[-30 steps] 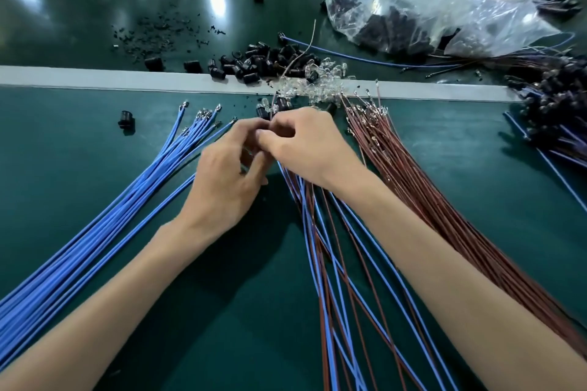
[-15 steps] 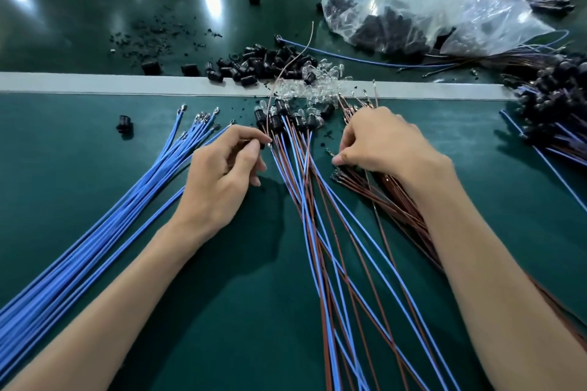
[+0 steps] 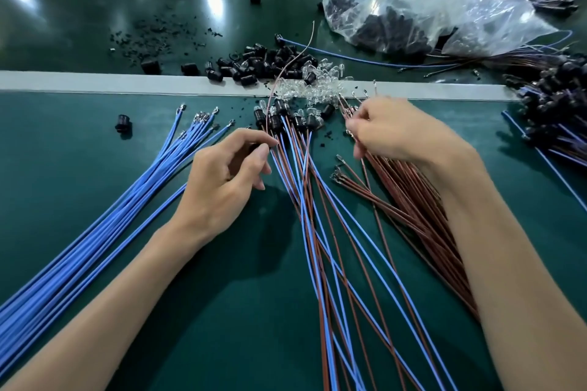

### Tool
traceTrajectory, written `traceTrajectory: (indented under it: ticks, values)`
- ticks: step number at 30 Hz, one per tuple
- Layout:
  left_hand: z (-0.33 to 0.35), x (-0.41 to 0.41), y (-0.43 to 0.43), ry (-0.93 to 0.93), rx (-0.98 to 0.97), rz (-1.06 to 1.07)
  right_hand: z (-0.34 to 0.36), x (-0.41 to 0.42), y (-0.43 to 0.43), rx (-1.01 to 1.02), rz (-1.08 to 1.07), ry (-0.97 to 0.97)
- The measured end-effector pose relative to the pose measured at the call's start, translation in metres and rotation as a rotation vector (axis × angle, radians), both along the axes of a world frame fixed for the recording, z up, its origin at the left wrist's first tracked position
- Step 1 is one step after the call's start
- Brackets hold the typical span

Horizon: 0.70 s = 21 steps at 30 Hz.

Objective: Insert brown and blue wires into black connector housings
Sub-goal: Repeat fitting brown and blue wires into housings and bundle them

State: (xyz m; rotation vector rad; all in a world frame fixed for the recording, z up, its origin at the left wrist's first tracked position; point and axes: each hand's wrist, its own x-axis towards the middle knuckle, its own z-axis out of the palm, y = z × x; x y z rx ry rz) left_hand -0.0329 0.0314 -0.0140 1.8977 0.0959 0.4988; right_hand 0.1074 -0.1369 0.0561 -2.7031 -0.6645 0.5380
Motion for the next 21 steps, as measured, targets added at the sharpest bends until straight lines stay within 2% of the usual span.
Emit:
traceTrajectory:
  ticks: [3, 5, 7, 9, 11, 13, 15, 16, 19, 21]
  values:
    - [0.004, -0.001, -0.002, -0.056, -0.135, -0.025, 0.017, -0.017, 0.01, 0.698, -0.099, 0.257]
    - [0.007, -0.001, -0.004, -0.053, -0.289, -0.077, 0.019, -0.029, 0.022, 1.074, -0.117, 0.466]
    - [0.009, -0.002, -0.007, -0.02, -0.391, -0.16, 0.014, -0.039, 0.034, 1.325, -0.195, 0.658]
    - [0.009, -0.003, -0.011, 0.034, -0.404, -0.226, 0.007, -0.046, 0.044, 1.531, -0.307, 0.846]
    - [0.008, -0.003, -0.013, 0.071, -0.365, -0.249, 0.0, -0.048, 0.049, 1.67, -0.374, 0.893]
    - [0.007, -0.003, -0.013, 0.07, -0.371, -0.25, -0.005, -0.046, 0.051, 1.724, -0.404, 0.818]
    - [0.007, -0.001, -0.011, 0.048, -0.432, -0.199, -0.008, -0.042, 0.048, 1.672, -0.382, 0.787]
    - [0.006, 0.0, -0.01, 0.034, -0.454, -0.155, -0.009, -0.041, 0.047, 1.568, -0.325, 0.771]
    - [0.003, 0.003, -0.01, 0.02, -0.442, -0.061, -0.019, -0.046, 0.046, 1.09, -0.077, 0.655]
    - [0.002, 0.003, -0.01, 0.014, -0.391, -0.056, -0.024, -0.055, 0.051, 0.957, 0.021, 0.609]
